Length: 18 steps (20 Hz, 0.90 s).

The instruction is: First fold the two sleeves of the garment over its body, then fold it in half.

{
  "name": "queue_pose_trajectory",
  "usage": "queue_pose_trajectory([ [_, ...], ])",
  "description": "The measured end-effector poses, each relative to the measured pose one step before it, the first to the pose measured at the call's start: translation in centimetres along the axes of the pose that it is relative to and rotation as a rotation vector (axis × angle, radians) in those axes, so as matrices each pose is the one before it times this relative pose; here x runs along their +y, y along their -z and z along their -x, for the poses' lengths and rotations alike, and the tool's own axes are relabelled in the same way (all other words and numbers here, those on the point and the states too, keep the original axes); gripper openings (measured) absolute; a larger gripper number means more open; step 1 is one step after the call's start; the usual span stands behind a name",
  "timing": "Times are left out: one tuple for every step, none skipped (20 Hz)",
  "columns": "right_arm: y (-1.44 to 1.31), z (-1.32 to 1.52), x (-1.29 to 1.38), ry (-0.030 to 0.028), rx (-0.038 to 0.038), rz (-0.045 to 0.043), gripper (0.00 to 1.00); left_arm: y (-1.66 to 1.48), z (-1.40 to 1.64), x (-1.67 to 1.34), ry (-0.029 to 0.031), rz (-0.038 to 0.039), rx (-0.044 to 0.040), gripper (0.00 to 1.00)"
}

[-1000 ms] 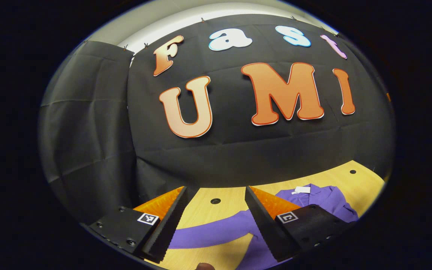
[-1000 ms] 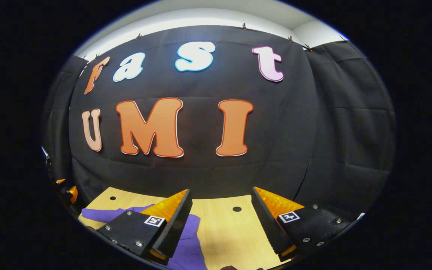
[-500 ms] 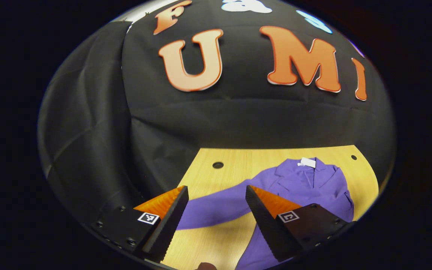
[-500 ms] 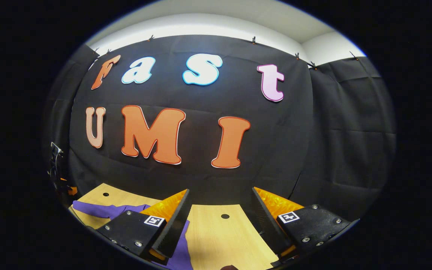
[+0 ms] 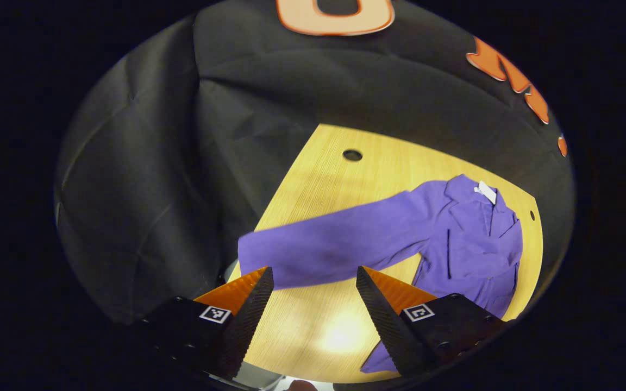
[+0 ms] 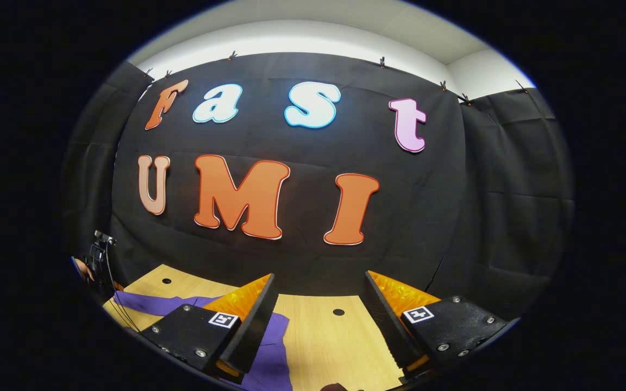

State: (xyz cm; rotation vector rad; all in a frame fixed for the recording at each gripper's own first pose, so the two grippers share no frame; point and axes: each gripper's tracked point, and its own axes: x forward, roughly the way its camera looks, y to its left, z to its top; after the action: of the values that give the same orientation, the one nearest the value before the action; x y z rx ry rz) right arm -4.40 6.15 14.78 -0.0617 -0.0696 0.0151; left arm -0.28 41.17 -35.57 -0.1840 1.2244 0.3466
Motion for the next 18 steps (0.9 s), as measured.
queue_pose_trajectory([
  [-0.107,0.057,0.368,-0.00189,0.00121,0.00322,0.94,0.648,-1.343,0.656,0.00426,0.01638,0.04082,1.0],
  [0.035,-0.017,0.416,0.00452,0.005,0.00292,0.94,0.197,-1.261,0.925,-0.00866,0.01181,0.02801,0.99],
  [-0.06,0.059,0.448,-0.0029,0.00192,-0.00164,0.94,0.55,-1.5,0.833,-0.00438,0.0009,0.02929,1.0],
  [0.037,-0.015,0.537,-0.00027,0.00807,-0.00399,0.94,0.432,-1.324,0.901,-0.01157,0.01086,0.03907,0.99],
  [0.095,-0.043,0.53,0.00012,0.00502,-0.00541,0.94,0.136,-1.262,0.837,0.00273,0.00577,0.02007,1.0],
  [-0.004,-0.087,0.528,0.00032,0.00281,-0.00379,0.94,0.115,-1.13,0.766,0.00054,0.01118,0.03026,1.0],
  [0.141,-0.006,0.428,0.00623,0.00833,0.00138,0.94,0.14,-1.077,0.492,0.0072,0.00624,0.02571,1.0],
  [0.189,-0.114,0.533,0.00136,0.00497,0.0042,0.94,-0.039,-1.101,0.608,-0.00463,0.00963,0.02405,0.99],
  [0.256,-0.15,0.482,0.00668,0.0104,0.00281,0.94,-0.188,-1.18,0.323,0.00495,0.00758,0.0186,0.99],
  [0.158,-0.12,0.694,-0.00353,0.00825,-0.00472,0.94,-0.12,-0.984,0.433,-0.00647,0.00474,0.0231,1.0],
  [0.195,-0.089,0.772,-0.0025,0.01277,-0.01017,0.94,-0.144,-0.986,-0.043,-0.00848,0.0052,0.00803,1.0],
  [0.336,-0.198,0.71,-0.00607,0.0089,-0.01184,0.94,-0.164,-0.873,-0.053,0.00264,0.00121,0.01404,1.0],
  [0.226,-0.181,0.543,0.00556,0.01269,-0.00365,0.94,-0.06,-0.442,0.367,-0.00585,0.00912,0.0095,0.99],
  [0.377,-0.304,0.347,0.0023,0.00785,0.00758,0.94,-0.005,-0.611,-0.057,0.00769,-0.00057,0.0171,0.99],
  [0.094,-0.114,0.227,0.00692,0.007,0.01418,0.94,0.237,-0.214,0.344,-0.0035,0.00368,0.00867,0.99],
  [-0.001,-0.136,0.407,-0.00181,-0.00007,0.0133,0.94,0.003,-0.338,-0.254,0.01093,0.0016,0.0132,1.0],
  [-0.074,-0.005,0.278,-0.0067,0.00158,0.01162,0.94,0.212,-0.096,0.195,-0.00007,0.00657,0.00711,0.99],
  [-0.107,-0.181,0.103,-0.00402,-0.00177,0.00866,0.94,-0.161,-0.289,0.153,-0.00567,-0.00057,-0.00766,0.99],
])
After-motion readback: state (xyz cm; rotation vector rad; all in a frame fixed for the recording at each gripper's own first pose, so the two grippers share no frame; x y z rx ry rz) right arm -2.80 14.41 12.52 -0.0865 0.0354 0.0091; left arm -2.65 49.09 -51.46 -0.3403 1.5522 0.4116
